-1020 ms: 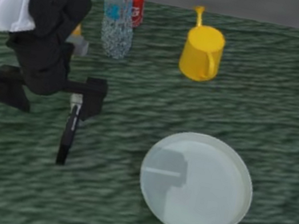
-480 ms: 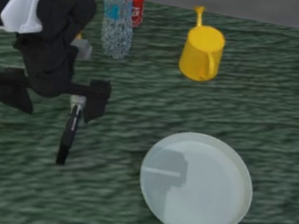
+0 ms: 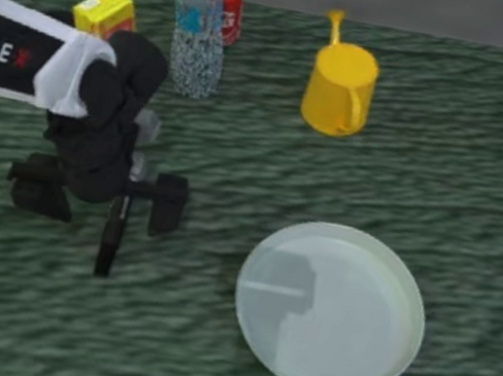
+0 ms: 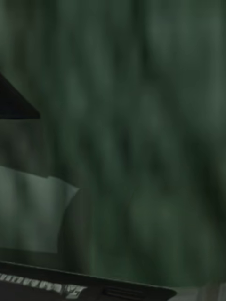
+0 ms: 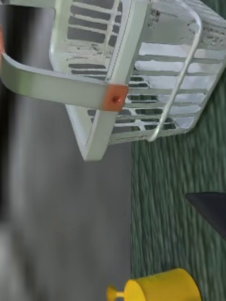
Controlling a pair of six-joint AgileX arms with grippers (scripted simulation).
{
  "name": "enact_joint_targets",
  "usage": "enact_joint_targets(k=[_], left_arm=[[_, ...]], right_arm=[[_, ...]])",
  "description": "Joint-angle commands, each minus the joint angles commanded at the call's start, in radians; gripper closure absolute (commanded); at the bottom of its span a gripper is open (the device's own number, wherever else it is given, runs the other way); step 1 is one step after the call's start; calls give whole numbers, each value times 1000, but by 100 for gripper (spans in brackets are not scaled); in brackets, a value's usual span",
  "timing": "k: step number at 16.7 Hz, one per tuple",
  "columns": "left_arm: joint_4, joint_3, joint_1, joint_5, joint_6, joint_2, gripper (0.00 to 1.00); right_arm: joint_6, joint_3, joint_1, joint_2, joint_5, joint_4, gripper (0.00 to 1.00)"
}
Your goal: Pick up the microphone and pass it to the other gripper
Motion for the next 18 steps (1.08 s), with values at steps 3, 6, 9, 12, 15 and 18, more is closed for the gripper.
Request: enact_joint_targets(k=[3,6,9,12,15,18], left_arm=[[19,-8,0,0,0,16,0],[19,-8,0,0,0,16,8],[19,-8,0,0,0,16,30],[19,-8,0,0,0,16,53],[19,-8,0,0,0,16,75],[19,-8,0,0,0,16,98]], right_arm=[[0,0,0,0,0,0,0],[0,0,0,0,0,0,0],[0,0,0,0,0,0,0],[0,0,0,0,0,0,0],[0,0,0,0,0,0,0],[0,0,0,0,0,0,0]])
